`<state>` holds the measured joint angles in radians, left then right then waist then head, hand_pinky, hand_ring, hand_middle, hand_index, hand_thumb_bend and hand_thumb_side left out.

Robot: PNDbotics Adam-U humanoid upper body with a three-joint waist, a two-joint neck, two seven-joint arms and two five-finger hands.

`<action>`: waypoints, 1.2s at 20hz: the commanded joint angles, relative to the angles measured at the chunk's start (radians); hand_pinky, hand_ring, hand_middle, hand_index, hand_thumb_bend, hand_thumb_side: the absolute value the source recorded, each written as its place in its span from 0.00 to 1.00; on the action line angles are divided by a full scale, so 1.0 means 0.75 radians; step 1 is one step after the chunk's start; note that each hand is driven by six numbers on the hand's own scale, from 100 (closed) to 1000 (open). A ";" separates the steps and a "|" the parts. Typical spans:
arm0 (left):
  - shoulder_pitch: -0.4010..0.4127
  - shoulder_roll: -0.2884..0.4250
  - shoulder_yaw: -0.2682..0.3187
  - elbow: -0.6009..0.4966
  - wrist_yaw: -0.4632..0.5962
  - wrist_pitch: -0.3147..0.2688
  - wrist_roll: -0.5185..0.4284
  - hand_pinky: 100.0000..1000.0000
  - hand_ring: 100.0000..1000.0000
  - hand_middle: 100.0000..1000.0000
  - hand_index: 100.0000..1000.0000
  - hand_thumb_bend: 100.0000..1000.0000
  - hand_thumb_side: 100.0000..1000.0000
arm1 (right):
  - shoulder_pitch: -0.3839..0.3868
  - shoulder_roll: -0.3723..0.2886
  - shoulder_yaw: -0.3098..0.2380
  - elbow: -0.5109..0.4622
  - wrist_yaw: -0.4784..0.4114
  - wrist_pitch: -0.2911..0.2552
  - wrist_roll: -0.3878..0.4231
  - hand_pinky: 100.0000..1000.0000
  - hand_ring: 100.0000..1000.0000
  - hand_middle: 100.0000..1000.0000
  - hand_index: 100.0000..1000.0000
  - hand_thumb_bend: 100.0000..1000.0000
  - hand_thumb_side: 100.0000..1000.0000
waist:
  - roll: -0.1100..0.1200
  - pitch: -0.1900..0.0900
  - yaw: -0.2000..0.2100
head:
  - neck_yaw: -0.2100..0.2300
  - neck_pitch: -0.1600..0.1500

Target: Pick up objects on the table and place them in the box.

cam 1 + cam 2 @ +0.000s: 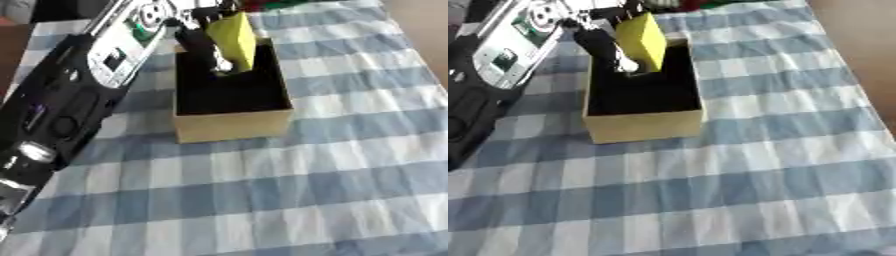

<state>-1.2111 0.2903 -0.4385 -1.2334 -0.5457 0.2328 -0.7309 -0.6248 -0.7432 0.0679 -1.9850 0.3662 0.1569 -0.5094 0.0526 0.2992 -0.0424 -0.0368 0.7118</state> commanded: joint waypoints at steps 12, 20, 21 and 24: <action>-0.001 0.032 0.067 -0.034 -0.150 -0.092 0.033 0.83 0.79 0.75 0.84 0.67 0.40 | -0.007 -0.020 -0.020 -0.020 -0.019 0.002 -0.015 0.80 0.78 0.77 0.79 0.00 0.70 | -0.009 -0.019 -0.008 | 0.000 0.003; 0.058 0.140 0.265 -0.425 -0.099 0.038 0.448 0.80 0.75 0.69 0.81 0.41 0.34 | 0.006 -0.035 -0.029 -0.020 -0.014 -0.014 -0.028 0.80 0.78 0.77 0.79 0.00 0.69 | -0.016 -0.034 0.030 | 0.005 0.001; 0.077 0.167 0.292 -0.490 -0.072 0.061 0.515 0.79 0.74 0.69 0.81 0.38 0.34 | 0.011 -0.038 -0.032 -0.020 -0.012 -0.018 -0.031 0.80 0.78 0.77 0.79 0.00 0.69 | -0.017 -0.036 0.038 | 0.010 0.001; 0.154 0.255 0.349 -0.663 0.014 0.107 0.685 0.79 0.74 0.70 0.82 0.37 0.33 | 0.028 -0.043 -0.041 -0.020 -0.008 -0.028 -0.046 0.80 0.78 0.77 0.79 0.00 0.68 | -0.019 -0.038 0.062 | 0.025 -0.005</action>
<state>-1.0843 0.4330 -0.2079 -1.6673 -0.5614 0.2999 -0.2690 -0.5957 -0.7441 0.0538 -1.9850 0.3589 0.1393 -0.5377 0.0451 0.2952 0.0062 -0.0247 0.7099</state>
